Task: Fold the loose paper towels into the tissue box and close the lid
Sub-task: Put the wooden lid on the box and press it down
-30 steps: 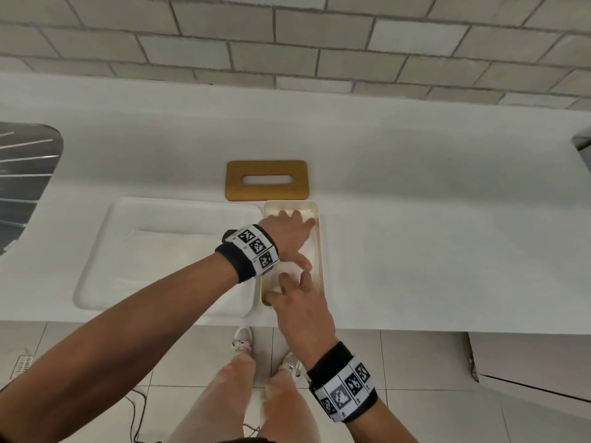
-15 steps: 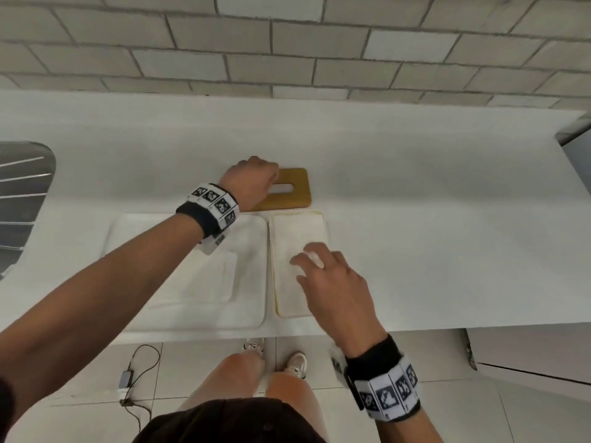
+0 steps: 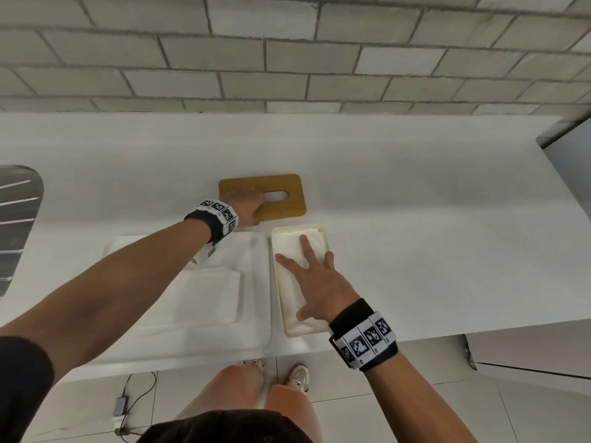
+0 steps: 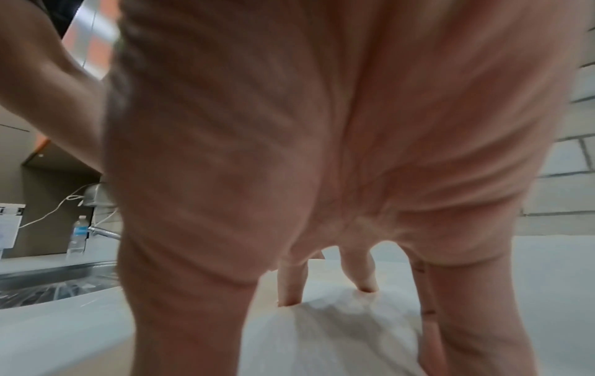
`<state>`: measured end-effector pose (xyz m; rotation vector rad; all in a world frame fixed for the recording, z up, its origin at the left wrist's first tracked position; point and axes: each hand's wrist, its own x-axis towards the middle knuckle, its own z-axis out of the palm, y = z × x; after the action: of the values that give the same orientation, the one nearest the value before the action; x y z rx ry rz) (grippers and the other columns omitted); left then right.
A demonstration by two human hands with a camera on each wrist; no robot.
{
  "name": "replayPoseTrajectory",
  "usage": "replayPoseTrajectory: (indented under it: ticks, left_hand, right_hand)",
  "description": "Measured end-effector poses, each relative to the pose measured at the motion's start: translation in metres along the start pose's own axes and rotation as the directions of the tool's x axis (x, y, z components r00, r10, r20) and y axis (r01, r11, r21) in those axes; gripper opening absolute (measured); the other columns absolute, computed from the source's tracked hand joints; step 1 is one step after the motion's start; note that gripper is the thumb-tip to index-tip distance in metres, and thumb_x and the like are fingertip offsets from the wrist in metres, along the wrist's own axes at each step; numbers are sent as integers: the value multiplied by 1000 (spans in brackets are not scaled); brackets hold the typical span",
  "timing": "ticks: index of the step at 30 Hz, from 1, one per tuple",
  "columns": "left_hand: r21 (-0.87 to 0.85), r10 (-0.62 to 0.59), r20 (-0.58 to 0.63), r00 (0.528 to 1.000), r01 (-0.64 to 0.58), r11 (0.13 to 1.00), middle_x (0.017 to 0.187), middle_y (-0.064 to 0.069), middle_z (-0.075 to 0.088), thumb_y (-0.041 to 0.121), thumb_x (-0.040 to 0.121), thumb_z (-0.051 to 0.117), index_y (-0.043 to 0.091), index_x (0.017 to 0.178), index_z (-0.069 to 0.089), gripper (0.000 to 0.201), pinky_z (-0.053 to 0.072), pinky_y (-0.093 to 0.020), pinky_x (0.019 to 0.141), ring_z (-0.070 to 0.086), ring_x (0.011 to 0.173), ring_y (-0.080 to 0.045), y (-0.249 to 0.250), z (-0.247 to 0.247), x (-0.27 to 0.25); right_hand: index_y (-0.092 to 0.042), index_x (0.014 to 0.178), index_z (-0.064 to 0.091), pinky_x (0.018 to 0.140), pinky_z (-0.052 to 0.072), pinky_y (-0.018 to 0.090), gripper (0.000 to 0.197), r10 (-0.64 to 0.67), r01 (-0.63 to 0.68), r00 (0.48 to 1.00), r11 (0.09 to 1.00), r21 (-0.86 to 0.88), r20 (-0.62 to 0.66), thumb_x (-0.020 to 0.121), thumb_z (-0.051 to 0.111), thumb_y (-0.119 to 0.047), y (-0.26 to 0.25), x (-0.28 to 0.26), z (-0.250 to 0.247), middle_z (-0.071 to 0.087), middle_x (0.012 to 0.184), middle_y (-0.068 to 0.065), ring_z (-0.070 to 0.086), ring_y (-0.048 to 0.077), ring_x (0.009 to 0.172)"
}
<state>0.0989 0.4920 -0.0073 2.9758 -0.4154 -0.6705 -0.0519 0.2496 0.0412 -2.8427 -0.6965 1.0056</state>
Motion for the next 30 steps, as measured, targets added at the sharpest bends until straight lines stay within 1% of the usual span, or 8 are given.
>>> replayPoseTrajectory:
  ticks: [6, 10, 13, 16, 18, 20, 25, 30]
  left_hand:
    - [-129, -9, -152, 988, -11, 992, 142, -10, 56, 26, 98, 74, 15, 142, 56, 49, 47, -46, 108, 53, 131, -33, -16, -42, -43]
    - [-107, 109, -315, 943, -149, 983, 144, -3, 57, 19, 95, 77, 17, 140, 59, 48, 46, -45, 112, 52, 134, -29, -2, -71, -93]
    - [-69, 294, -414, 861, -352, 934, 139, -3, 61, 12, 90, 82, 15, 137, 62, 51, 48, -41, 111, 58, 128, -26, 25, -84, -128]
    - [-13, 463, -400, 791, -510, 860, 140, -2, 61, 9, 89, 83, 15, 137, 63, 52, 44, -35, 115, 55, 131, -22, 57, -84, -153]
    - [56, 560, -357, 748, -581, 812, 141, -2, 60, 4, 90, 80, 14, 137, 64, 50, 42, -28, 114, 52, 132, -21, 75, -77, -161]
    - [104, 614, -299, 731, -614, 782, 142, -3, 58, -3, 91, 76, 14, 136, 64, 50, 41, -25, 109, 51, 131, -21, 91, -66, -165]
    - [32, 533, -204, 821, -538, 842, 151, 2, 53, -16, 93, 59, 17, 139, 64, 57, 47, -27, 108, 45, 141, -16, 103, -28, -160]
    - [-44, 420, -319, 850, -456, 889, 158, -1, 48, -26, 89, 56, 18, 138, 68, 66, 44, -38, 120, 35, 154, -19, 98, 20, -151]
  right_hand:
    - [-61, 164, 4, 115, 49, 57, 133, -48, 50, 999, 993, 109, -20, 74, 98, -33, 11, -3, -8, -31, 174, -10, 6, 48, 160]
    - [-54, 165, 22, 115, 48, 54, 102, -72, 110, 981, 971, 214, -180, 87, 87, -41, 34, -23, -9, -3, 180, -12, 36, 34, 150]
    - [-36, 148, 56, 104, 56, 47, 45, 74, 229, 837, 852, 470, -542, 106, 66, -27, 63, -43, -16, 57, 154, -2, 69, 20, 114]
    - [-26, 129, 60, 83, 65, 39, 20, 389, 341, 682, 580, 740, -619, 114, 47, -26, 78, -66, -32, 75, 120, -1, 77, 18, 96]
    - [-28, 128, 61, 74, 63, 29, 28, 432, 361, 779, 286, 888, -456, 115, 44, -45, 77, -84, -43, 77, 115, -4, 78, 15, 95]
    - [-36, 134, 60, 76, 61, 28, 40, 295, 301, 892, 172, 938, -341, 108, 45, -63, 71, -96, -42, 77, 117, -7, 77, 11, 98]
    - [-35, 153, 42, 96, 57, 34, 68, 200, 217, 894, 591, 777, -401, 96, 78, -44, 50, -70, 2, 69, 122, -7, 69, 12, 111]
    - [-14, 159, 35, 109, 45, 36, 72, 319, 144, 816, 695, 704, -482, 98, 73, -21, 20, -48, 43, 40, 134, 5, 47, 23, 119]
